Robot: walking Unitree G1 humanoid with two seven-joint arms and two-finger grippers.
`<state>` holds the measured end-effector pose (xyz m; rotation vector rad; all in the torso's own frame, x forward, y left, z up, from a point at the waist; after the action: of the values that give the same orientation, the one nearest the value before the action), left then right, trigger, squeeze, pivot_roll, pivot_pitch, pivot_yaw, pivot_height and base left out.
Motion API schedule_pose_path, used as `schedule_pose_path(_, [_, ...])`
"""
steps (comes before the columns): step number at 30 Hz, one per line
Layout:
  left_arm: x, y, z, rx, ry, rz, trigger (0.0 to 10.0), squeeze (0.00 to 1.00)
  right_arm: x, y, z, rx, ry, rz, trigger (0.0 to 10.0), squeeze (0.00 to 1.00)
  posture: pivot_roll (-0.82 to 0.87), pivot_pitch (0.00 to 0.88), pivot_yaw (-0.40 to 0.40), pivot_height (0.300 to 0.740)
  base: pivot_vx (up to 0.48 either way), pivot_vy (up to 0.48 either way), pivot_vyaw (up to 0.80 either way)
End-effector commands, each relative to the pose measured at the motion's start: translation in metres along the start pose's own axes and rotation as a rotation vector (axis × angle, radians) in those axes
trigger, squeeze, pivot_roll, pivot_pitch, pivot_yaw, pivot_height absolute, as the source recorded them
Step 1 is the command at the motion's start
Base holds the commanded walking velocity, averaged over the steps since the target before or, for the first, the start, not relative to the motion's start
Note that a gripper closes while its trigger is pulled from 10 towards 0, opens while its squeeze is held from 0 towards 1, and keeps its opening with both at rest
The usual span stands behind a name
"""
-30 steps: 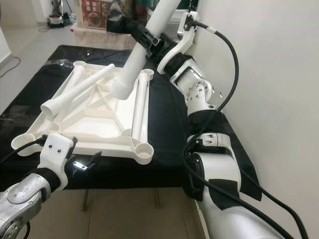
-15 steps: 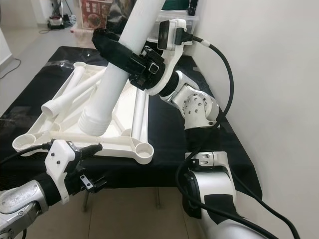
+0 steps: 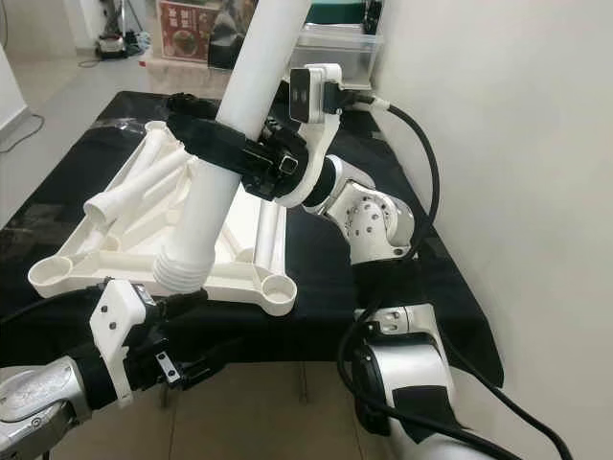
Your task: Building children table
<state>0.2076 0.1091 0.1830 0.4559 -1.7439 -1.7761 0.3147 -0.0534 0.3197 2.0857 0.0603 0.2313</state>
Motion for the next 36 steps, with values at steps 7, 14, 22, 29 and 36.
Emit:
schedule_pose_path(7, [-0.005, 0.003, 0.003, -0.026, -0.012, -0.041, 10.0, 0.0, -0.018, -0.023, 0.006, -0.124, 0.092, 0.012, 0.0, 0.0, 0.18, 0.0, -0.094, 0.74, 0.0, 0.0, 0.0])
schedule_pose_path(14, [-0.003, 0.009, -0.007, -0.015, -0.06, -0.063, 10.0, 0.0, -0.026, -0.033, 0.002, -0.145, 0.126, -0.006, 0.0, 0.0, 0.18, 0.0, -0.096, 0.74, 0.0, 0.0, 0.0])
schedule_pose_path(22, [-0.004, 0.006, -0.021, -0.03, -0.108, -0.067, 10.0, 0.0, -0.033, -0.038, -0.004, -0.138, 0.156, -0.021, 0.0, 0.0, 0.17, 0.0, -0.091, 0.74, 0.0, 0.0, 0.0])
schedule_pose_path(29, [0.001, -0.003, -0.027, -0.064, -0.159, -0.036, 1.2, 0.0, -0.036, -0.039, -0.006, -0.148, 0.167, -0.016, 0.0, 0.0, 0.15, 0.0, -0.079, 0.74, 0.0, 0.0, 0.0])
schedule_pose_path(36, [0.006, -0.015, -0.029, -0.095, -0.177, -0.002, 0.0, 0.0, -0.037, -0.038, -0.007, -0.151, 0.167, -0.006, 0.0, 0.0, 0.15, 0.0, -0.079, 0.74, 0.0, 0.0, 0.0])
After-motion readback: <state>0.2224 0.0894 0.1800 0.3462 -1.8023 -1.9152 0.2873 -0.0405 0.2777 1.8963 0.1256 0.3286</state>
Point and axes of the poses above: a point about 5 cm out from each wrist's last joint towards the gripper, its own z axis pointing back from the gripper into the wrist, its own y axis along the axis of the wrist's last joint, x = y × z, the point moved 2 cm from there along -z, pointing out of the wrist towards the gripper, and after that the axes turned 12 degrees about z, right-handed, at the moved point
